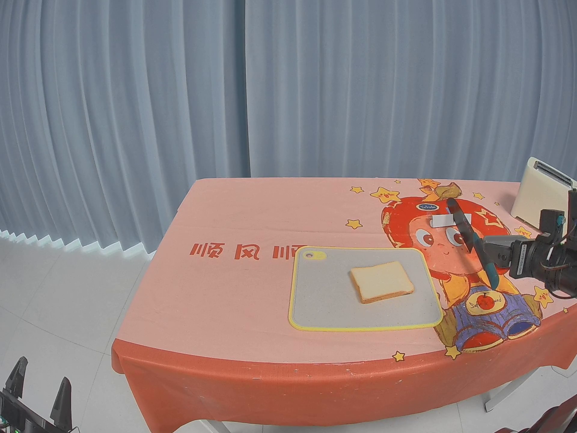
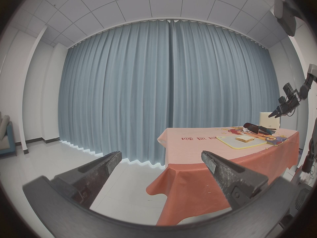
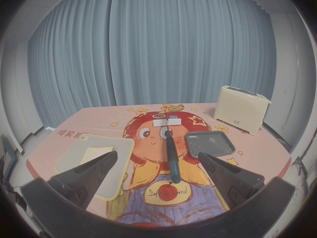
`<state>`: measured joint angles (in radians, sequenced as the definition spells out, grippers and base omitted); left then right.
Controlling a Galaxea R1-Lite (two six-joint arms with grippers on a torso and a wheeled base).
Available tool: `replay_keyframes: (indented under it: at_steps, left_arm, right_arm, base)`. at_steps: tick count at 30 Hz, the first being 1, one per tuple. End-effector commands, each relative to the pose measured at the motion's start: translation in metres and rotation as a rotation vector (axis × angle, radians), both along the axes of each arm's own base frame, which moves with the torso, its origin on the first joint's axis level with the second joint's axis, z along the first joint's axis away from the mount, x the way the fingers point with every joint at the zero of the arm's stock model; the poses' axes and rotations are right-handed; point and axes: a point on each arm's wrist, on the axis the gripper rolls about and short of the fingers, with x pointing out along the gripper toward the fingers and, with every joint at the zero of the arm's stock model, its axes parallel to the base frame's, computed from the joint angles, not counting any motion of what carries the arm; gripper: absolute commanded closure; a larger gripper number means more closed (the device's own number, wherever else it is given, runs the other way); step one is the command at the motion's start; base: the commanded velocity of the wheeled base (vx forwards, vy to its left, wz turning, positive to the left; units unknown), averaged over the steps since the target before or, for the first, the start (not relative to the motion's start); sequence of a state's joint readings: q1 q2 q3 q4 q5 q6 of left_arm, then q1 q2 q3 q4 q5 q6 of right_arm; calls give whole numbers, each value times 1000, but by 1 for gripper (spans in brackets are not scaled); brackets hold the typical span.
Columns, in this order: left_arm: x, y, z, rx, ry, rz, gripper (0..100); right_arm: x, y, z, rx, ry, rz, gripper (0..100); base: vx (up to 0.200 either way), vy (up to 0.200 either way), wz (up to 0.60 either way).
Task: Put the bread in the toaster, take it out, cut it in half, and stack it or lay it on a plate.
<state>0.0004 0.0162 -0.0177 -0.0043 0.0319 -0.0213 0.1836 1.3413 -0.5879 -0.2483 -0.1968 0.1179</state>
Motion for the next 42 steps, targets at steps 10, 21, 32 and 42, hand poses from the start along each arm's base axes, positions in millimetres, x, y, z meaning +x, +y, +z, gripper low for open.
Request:
replay_keyframes:
  at_steps: [10,21,32,42]
  left_arm:
    - [1,0,-5,0,12,0,0]
    - [1,0,-5,0,12,0,0]
    - [1,0,-5,0,12,1,0]
    - [1,0,-5,0,12,0,0]
  right_arm:
    - [62,-1,-27,-45,138,-31,0]
    - [81,-13,-41,-88,190,-43,0]
    - [86,-12,-44,-93,194,-26,0]
    - [101,-6,-48,-89,102,-18,0]
  base:
    - [0,0,0]
    - [0,0,0]
    - [0,0,0]
    - [0,0,0]
